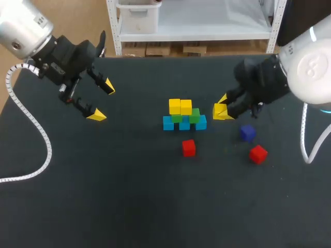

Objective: Place the blue cubes, place green cubes on the blue cubes, place the yellow cubes on the green cubes, then place the red cubes on the yellow cubes, and place purple cube on the red cubes.

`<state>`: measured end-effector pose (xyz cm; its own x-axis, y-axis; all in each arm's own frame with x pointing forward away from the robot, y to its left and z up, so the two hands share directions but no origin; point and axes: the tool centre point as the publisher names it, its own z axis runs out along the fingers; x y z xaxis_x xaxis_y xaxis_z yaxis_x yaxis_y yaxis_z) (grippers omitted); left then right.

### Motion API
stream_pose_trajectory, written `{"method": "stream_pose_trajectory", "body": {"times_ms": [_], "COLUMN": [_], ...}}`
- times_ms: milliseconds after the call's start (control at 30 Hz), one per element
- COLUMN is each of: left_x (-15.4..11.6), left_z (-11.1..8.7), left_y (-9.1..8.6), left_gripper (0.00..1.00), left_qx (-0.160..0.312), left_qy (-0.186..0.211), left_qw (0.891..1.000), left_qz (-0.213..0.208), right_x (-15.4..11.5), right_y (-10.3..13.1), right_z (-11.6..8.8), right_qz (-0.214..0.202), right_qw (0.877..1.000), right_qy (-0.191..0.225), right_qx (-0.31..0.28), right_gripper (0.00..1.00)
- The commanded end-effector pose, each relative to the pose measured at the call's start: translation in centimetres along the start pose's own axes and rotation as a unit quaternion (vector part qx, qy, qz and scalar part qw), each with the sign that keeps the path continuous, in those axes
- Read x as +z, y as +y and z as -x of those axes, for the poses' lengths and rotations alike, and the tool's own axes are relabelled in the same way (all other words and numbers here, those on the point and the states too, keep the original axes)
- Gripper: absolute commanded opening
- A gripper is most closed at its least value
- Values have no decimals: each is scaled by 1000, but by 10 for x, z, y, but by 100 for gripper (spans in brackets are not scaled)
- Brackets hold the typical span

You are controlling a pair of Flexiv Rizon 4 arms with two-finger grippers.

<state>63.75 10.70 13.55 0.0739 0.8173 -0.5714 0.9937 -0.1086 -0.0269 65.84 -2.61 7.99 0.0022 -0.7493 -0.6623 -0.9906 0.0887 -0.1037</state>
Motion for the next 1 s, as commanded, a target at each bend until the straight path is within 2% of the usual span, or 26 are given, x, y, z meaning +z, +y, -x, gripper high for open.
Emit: {"method": "stream_pose_trajectory", "body": {"times_ms": [33, 400, 600, 1000], "left_x": [0, 0, 0, 0], "left_z": [0, 0, 0, 0], "left_y": [2, 2, 2, 2], "left_gripper": [100, 100, 100, 100], "left_qx": [1, 1, 1, 1], "left_qy": [0, 0, 0, 0], "left_qw": [1000, 1000, 1000, 1000], "left_qz": [-1, -1, -1, -1], "right_x": [11, 25, 31, 43], "right_y": [-10, -27, -31, -35], "right_z": [0, 11, 16, 22], "right_qz": [0, 10, 16, 26], "right_qw": [1000, 1000, 1000, 999], "right_qy": [-8, 20, 10, 16], "right_qx": [1, -8, -9, -18], "right_gripper": [0, 0, 0, 0]}}
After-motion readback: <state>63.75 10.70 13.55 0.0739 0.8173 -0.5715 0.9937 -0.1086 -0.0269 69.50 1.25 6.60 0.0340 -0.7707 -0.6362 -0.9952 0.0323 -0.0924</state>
